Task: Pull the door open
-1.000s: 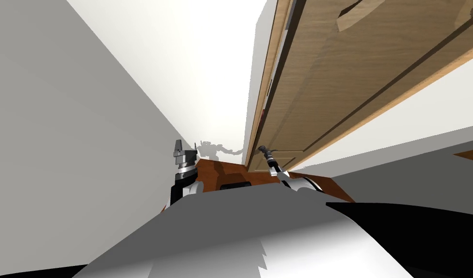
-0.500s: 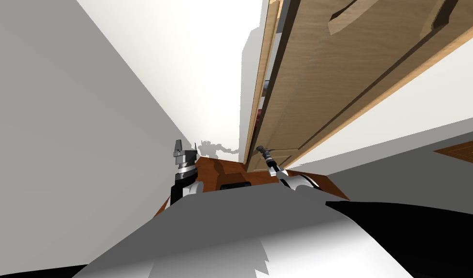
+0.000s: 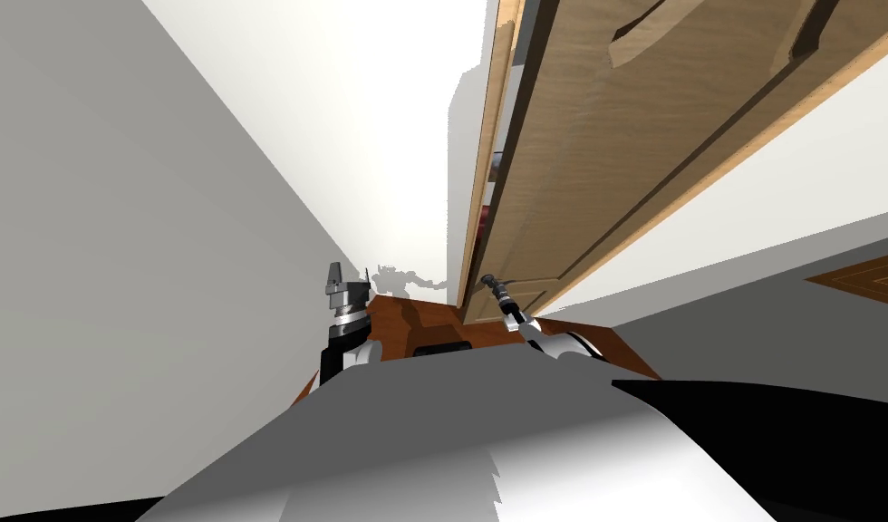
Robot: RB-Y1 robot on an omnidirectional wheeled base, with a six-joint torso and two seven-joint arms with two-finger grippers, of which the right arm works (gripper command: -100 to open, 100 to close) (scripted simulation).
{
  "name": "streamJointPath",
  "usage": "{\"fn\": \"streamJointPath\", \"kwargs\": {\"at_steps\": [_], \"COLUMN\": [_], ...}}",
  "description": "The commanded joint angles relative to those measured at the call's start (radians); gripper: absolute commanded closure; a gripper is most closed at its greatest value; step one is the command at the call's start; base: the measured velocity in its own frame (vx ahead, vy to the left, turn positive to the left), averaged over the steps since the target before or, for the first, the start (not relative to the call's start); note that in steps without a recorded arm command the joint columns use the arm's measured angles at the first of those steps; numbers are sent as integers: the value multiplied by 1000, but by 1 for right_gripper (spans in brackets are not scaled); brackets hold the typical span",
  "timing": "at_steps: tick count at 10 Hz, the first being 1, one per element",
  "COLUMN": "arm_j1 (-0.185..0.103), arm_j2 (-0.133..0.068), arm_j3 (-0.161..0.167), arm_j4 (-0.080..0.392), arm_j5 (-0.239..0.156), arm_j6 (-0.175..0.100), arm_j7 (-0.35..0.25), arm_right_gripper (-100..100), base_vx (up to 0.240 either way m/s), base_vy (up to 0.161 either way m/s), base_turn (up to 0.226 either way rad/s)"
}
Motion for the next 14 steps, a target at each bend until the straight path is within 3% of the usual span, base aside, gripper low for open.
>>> {"fn": "streamJointPath", "kwargs": {"at_steps": [1, 6, 7, 8, 9, 10, 11, 13, 14], "arm_j1": [0, 41, 41, 59, 67, 73, 67, 99, 99], "arm_j2": [0, -55, -55, -80, -90, -99, -91, -116, -116], "arm_j3": [0, 44, 44, 64, 72, 79, 75, 97, 97], "arm_j4": [0, -1, -1, -1, 0, 0, -3, -4, -4], "arm_j5": [0, 25, 25, 36, 40, 44, 42, 50, 50], "arm_j6": [0, -72, -72, -104, -118, -129, -115, -165, -165], "arm_j7": [0, -77, -77, -110, -124, -136, -128, -158, -158], "arm_right_gripper": [100, 100, 100, 100, 100, 100, 100, 100, 100], "base_vx": [0, -177, -159, -172, -229, -226, -97, -181, -168], "base_vy": [0, -51, -71, -85, -113, -102, -39, -94, -70], "base_turn": [0, 127, 59, 139, 179, 156, 36, 161, 64]}}
